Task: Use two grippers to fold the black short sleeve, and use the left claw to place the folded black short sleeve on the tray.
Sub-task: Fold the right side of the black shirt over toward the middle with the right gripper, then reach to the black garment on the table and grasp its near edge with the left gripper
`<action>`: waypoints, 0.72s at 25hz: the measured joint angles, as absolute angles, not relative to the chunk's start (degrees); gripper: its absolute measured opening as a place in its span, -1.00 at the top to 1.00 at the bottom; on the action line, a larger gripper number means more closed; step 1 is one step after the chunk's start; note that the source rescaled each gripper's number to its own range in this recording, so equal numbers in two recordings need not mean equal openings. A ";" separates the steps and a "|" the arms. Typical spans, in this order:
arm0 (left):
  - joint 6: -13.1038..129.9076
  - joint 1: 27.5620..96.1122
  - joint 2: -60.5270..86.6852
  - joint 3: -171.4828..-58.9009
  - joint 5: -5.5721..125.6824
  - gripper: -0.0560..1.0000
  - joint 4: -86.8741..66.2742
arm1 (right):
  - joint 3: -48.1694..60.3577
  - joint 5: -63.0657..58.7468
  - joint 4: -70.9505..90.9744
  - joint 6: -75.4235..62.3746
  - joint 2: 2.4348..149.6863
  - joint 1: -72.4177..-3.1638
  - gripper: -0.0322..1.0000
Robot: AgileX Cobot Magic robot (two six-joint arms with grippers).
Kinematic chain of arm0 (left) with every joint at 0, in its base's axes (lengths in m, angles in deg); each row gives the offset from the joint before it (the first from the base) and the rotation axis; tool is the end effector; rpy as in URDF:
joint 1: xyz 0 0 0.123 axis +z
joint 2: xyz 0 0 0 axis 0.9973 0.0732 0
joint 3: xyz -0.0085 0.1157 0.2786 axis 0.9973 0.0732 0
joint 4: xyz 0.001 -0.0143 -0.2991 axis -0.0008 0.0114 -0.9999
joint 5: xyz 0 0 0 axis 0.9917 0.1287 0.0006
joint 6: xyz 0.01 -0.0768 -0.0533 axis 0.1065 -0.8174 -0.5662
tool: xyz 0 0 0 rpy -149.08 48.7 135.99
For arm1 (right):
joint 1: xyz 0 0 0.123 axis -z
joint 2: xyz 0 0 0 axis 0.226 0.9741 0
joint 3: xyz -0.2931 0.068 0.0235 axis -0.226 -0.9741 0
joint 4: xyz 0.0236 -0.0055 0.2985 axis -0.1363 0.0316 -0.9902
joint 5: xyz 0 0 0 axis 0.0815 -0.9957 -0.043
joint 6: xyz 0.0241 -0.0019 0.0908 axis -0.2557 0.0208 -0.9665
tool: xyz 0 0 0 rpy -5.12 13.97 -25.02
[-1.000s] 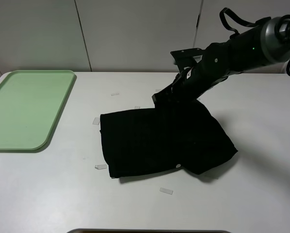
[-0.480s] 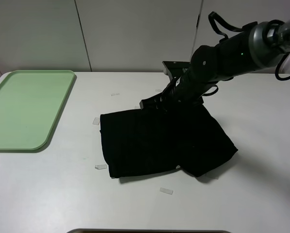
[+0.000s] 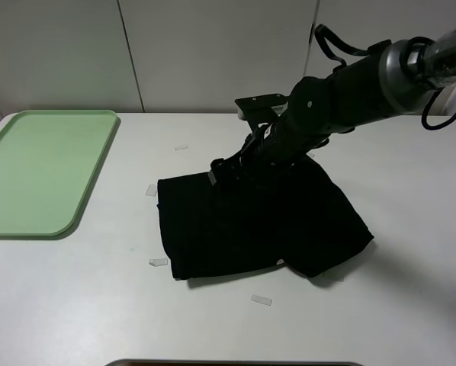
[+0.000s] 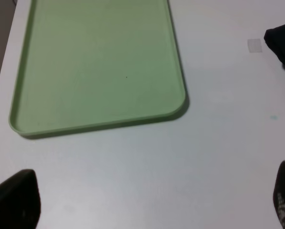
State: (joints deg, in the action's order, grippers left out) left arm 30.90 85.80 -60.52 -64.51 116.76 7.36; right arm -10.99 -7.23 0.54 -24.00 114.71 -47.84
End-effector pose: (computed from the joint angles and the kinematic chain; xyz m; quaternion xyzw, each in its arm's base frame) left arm 0.0213 0.0059 0.3011 0.0470 0.8472 0.0665 0.5250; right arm 0.3459 0.2486 0.1137 -0.2038 0.9372 0.1427 0.2445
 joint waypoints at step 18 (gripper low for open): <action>30.90 85.80 -60.52 -64.51 116.76 -0.96 7.36 | -10.94 -10.20 18.43 -23.13 92.84 -34.08 -1.00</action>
